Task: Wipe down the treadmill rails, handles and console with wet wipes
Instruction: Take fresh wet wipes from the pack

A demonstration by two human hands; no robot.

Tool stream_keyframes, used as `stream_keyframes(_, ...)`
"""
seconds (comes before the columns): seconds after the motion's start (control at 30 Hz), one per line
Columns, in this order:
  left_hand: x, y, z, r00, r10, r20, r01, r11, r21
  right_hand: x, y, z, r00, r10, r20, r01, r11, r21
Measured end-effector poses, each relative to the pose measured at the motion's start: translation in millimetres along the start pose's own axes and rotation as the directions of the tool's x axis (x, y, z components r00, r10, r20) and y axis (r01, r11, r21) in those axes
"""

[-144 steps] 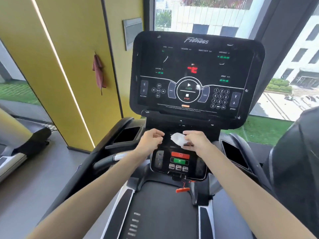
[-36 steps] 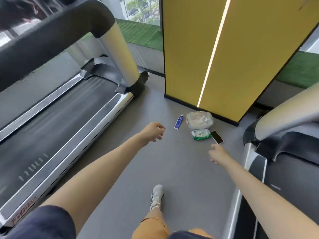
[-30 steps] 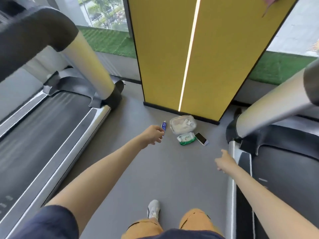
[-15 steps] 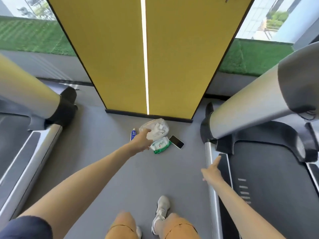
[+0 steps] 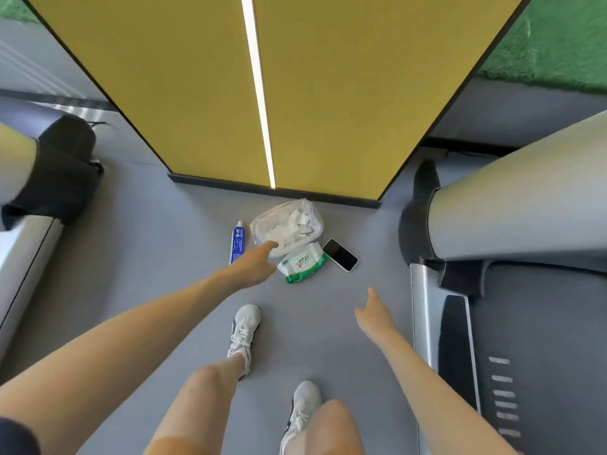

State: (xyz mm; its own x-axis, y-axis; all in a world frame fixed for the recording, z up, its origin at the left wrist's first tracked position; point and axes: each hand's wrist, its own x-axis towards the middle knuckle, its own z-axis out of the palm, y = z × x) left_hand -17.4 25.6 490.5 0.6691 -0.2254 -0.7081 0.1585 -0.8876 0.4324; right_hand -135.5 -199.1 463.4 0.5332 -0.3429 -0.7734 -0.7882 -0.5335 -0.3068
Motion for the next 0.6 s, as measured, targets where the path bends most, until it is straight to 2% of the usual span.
stream_keyframes(0.1,71.9,-16.4,20.3,1.000,0.029,-0.006,-0.029,0.999,0.031,68.9,-9.7,33.4,0.999,-0.034,0.025,0.036,0.997,-0.070)
stream_keyframes(0.37,255.3,-57.9,104.9,0.987,0.160,0.007,-0.156,0.951,0.266,254.4,-32.5,116.0,0.992,-0.129,-0.005,0.127,0.979,-0.159)
stream_keyframes(0.47,307.6,-81.7,142.9,0.982,0.184,0.047,-0.189,0.923,0.334,308.2,-37.7,145.5,0.982,-0.187,0.004,0.185,0.966,-0.180)
stream_keyframes(0.6,362.0,-111.5,183.2,0.976,0.211,0.046,-0.211,0.889,0.407,366.4,-36.9,177.0,0.984,-0.175,0.043,0.180,0.962,-0.207)
